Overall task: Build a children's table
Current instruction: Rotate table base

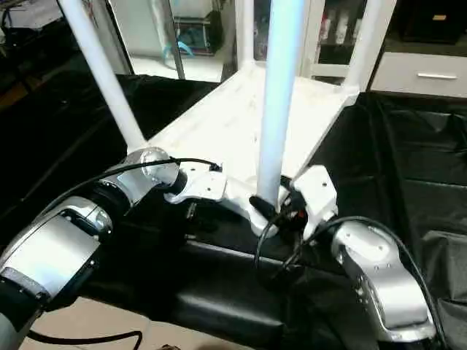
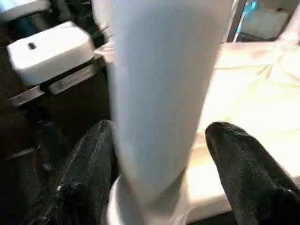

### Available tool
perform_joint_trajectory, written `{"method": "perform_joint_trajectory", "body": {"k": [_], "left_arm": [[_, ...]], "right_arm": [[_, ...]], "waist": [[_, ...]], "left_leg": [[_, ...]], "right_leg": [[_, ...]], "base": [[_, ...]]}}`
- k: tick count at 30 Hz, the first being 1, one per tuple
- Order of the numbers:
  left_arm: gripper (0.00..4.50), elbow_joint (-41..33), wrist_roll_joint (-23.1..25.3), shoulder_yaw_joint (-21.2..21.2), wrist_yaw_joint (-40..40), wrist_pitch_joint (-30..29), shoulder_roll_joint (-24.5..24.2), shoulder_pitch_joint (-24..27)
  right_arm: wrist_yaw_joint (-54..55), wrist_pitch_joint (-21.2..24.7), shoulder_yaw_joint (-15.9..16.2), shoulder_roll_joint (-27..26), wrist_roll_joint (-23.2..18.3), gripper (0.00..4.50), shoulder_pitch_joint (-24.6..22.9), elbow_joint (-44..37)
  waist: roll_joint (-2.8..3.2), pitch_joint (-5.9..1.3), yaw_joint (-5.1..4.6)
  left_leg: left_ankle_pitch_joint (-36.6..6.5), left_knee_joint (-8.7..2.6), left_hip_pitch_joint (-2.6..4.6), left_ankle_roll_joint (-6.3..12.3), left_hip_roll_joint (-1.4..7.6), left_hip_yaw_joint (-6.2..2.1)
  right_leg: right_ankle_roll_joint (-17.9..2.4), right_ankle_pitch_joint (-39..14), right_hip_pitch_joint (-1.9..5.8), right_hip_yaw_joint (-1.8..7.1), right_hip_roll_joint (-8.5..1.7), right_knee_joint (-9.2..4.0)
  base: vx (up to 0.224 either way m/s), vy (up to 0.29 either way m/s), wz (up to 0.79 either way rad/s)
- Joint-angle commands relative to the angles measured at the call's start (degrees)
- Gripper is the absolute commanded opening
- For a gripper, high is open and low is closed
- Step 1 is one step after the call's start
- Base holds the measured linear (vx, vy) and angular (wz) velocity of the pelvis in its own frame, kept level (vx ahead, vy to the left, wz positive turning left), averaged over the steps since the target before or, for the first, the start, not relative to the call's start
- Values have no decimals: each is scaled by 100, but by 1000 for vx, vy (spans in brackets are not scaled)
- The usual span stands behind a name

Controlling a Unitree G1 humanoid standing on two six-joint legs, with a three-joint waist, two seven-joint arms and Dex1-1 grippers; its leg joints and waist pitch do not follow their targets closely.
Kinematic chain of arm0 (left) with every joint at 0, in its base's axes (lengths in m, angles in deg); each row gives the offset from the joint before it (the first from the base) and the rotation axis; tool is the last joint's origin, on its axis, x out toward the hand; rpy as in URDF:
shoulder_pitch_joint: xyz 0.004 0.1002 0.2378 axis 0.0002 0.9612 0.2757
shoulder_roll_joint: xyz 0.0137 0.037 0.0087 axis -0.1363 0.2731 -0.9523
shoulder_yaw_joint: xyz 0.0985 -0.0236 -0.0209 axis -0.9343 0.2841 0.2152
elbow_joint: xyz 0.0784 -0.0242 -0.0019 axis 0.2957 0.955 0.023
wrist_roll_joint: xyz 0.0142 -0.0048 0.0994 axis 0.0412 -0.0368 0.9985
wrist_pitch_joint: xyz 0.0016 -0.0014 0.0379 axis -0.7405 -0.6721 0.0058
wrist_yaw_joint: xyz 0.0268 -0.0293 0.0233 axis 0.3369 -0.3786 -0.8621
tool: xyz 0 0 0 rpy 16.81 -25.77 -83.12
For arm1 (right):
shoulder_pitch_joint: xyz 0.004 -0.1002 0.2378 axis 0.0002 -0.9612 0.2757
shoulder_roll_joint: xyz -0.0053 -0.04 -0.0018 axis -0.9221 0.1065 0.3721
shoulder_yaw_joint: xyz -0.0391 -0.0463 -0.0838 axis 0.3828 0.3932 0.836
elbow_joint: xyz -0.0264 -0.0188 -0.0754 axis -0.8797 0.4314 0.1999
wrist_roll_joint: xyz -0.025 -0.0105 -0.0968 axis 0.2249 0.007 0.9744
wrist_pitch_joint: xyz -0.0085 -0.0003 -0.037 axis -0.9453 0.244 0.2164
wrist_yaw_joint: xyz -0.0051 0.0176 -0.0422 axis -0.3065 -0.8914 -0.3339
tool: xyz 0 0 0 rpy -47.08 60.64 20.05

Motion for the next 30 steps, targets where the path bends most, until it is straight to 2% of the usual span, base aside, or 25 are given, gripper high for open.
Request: {"method": "perform_joint_trajectory", "body": {"k": [1, 3, 5, 6, 7, 8, 10, 11, 12, 14, 16, 17, 18, 23, 24, 30], "left_arm": [[445, 248, 76, -127, 569, -103, -145, 297], [445, 186, -65, -11, 814, -47, -248, 385], [445, 88, -210, 109, 1037, 3, -398, 495], [445, 37, -249, 146, 1084, 7, -455, 542], [445, -27, -307, 194, 1137, -10, -510, 599], [445, -129, -380, 257, 1172, 4, -578, 690], [445, -224, -444, 322, 1161, -31, -647, 800], [445, -249, -453, 335, 1152, -43, -668, 832], [445, -279, -446, 337, 1135, -45, -690, 863], [445, -380, -466, 355, 1101, -48, -758, 988], [445, -519, -557, 420, 1126, -114, -799, 1107], [445, -723, -659, 486, 1191, -219, -838, 1230], [445, -724, -659, 487, 1191, -219, -838, 1231], [445, -1376, -856, 601, 1282, -510, -999, 1622], [445, -1611, -893, 627, 1280, -628, -1071, 1770], [445, -2165, -900, 549, 1414, -791, -1257, 2082]], "right_arm": [[57, 15, -37, -23, 2, 326, 46, 91], [39, -7, -34, -44, 3, 326, 67, 154], [14, -36, -4, -60, 13, 326, 103, 232], [2, -49, 9, -60, 22, 326, 129, 267], [-9, -59, 19, -62, 27, 326, 163, 310], [-24, -73, 37, -63, 30, 326, 213, 369], [-56, -100, 65, -66, 41, 326, 288, 446], [-66, -109, 72, -66, 44, 326, 310, 468], [-80, -120, 75, -65, 49, 326, 336, 498], [-104, -132, 66, -63, 50, 326, 408, 568], [-124, -153, 61, -57, 50, 326, 457, 634], [-143, -204, 57, -45, 50, 326, 491, 706], [-143, -204, 57, -45, 50, 326, 491, 707], [-74, -303, -117, -121, -89, 326, 567, 949], [-18, -340, -250, -176, -165, 326, 550, 1043], [15, -470, -595, -154, -299, 326, 441, 1360]], "waist": [[-191, -382, 30], [-282, -370, 19], [-224, -366, 13], [-293, -369, -2], [-337, -363, -10], [-302, -355, -17], [-357, -347, -76], [-357, -347, -76], [-380, -342, -100], [-443, -331, -109], [-423, -324, -109], [-485, -328, -113], [-467, -320, -116], [-500, -320, -127], [-500, -312, -144], [-491, -300, -181]], "left_leg": [[-833, -333, 32, 542, 237, -139], [-872, -342, 19, 569, 232, -132], [-914, -351, 26, 553, 240, -141], [-925, -350, 22, 562, 241, -140], [-944, -356, 25, 570, 241, -129], [-965, -371, 22, 543, 249, -143], [-1191, -399, 57, 433, 267, -135], [-1191, -399, 57, 433, 267, -135], [-1294, -417, 56, 358, 270, -146], [-1326, -419, 56, 354, 270, -132], [-1400, -436, 64, 291, 281, -139], [-1413, -439, 68, 266, 285, -132], [-1392, -441, 57, 265, 282, -137], [-1413, -441, 76, 256, 295, -129], [-1447, -443, 64, 250, 286, -126], [-1672, -473, 84, 138, 297, -133]], "right_leg": [[-1412, -620, 326, 165, -339, -370], [-1396, -750, 333, 161, -338, -381], [-1397, -886, 321, 162, -347, -377], [-1406, -880, 327, 165, -345, -365], [-1396, -918, 315, 164, -339, -379], [-1395, -999, 311, 164, -349, -376], [-1398, -1094, 281, 170, -329, -401], [-1398, -1094, 281, 170, -329, -401], [-1416, -1102, 293, 173, -338, -386], [-1402, -1143, 287, 182, -342, -399], [-1381, -1253, 283, 193, -356, -402], [-1370, -1215, 281, 193, -348, -405], [-1394, -1157, 280, 196, -352, -388], [-1432, -1097, 268, 206, -356, -382], [-1427, -1157, 265, 205, -351, -388], [-1328, -1434, 234, 208, -340, -422]], "base": [[0, 0, 0], [0, 0, 0], [0, 0, 0], [0, 0, 0], [0, 0, 0], [0, 0, 0], [0, 0, 0], [0, 0, 0], [0, 0, 0], [0, 0, 0], [0, 0, 0], [0, 0, 0], [0, 0, 0], [0, 0, 0], [0, 0, 0], [0, 0, 0]]}}
